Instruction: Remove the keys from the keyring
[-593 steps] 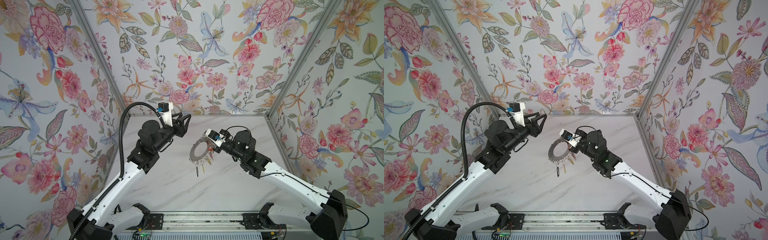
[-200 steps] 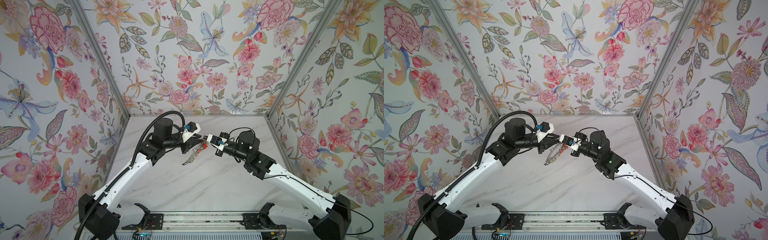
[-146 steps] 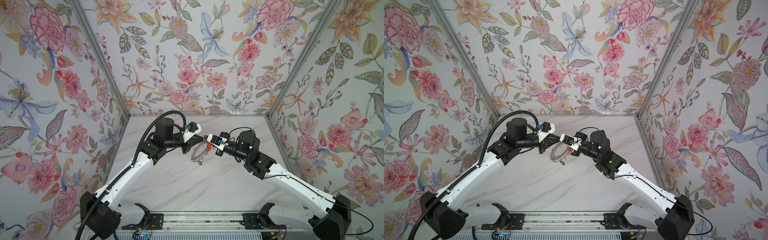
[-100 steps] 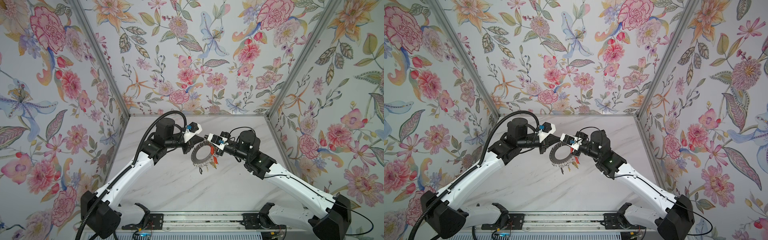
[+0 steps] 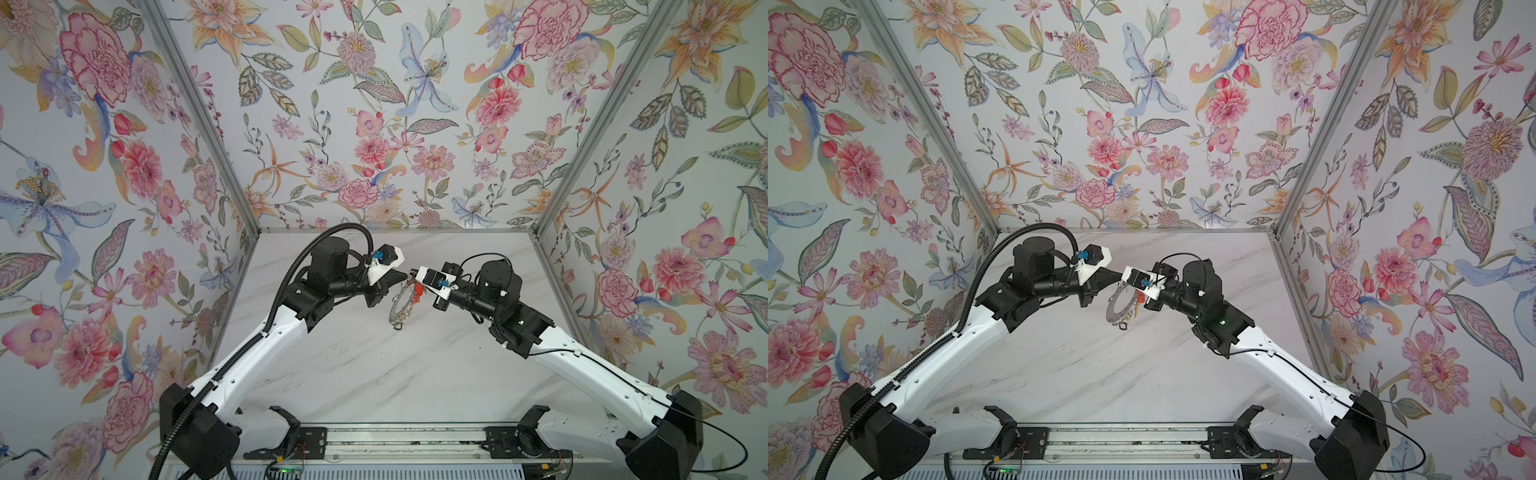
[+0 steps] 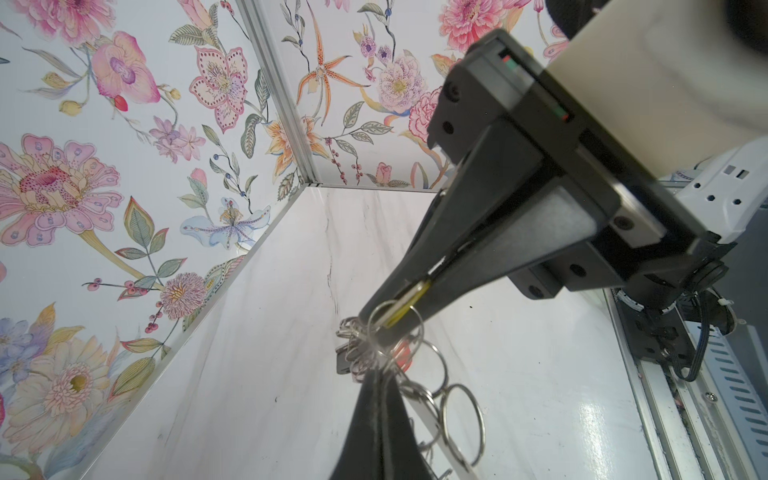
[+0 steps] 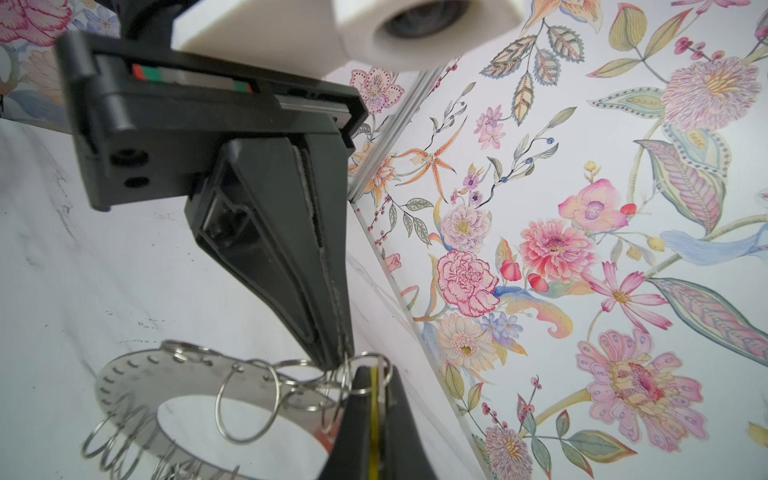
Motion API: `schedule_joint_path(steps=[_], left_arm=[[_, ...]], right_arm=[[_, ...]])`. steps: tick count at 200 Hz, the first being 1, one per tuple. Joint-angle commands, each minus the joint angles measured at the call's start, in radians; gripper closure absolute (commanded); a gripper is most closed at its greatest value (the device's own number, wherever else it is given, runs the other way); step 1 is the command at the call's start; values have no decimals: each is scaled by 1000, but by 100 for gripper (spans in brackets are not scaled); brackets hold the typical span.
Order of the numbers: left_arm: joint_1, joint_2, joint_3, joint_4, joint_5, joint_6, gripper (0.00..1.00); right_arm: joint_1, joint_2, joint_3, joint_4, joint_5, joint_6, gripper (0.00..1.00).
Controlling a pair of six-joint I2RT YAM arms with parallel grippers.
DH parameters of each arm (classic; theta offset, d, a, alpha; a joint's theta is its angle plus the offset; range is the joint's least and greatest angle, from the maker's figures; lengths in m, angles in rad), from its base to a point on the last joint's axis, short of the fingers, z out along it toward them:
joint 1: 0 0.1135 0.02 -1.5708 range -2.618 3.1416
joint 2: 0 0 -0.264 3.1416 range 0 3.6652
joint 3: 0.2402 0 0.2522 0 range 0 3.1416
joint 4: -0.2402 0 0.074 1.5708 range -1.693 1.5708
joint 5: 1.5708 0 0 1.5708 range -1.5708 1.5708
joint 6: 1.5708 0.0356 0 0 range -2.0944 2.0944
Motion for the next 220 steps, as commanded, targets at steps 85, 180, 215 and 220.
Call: schedule_joint_path(steps=[85, 180, 215, 220], left_arm=[[-3, -54, -24, 130, -60, -45, 100], [-3, -89, -46, 242, -46, -127, 100], [-2, -105, -73, 320, -53, -174, 100], [-2, -109, -78, 331, -54, -182, 100]], right_arm=[[-18, -57, -5, 15, 24, -13, 100], [-18, -49, -24, 12, 35, 7, 100], [-16, -48, -27, 16, 39, 21, 100], [-15, -49, -25, 18, 41, 22, 100]])
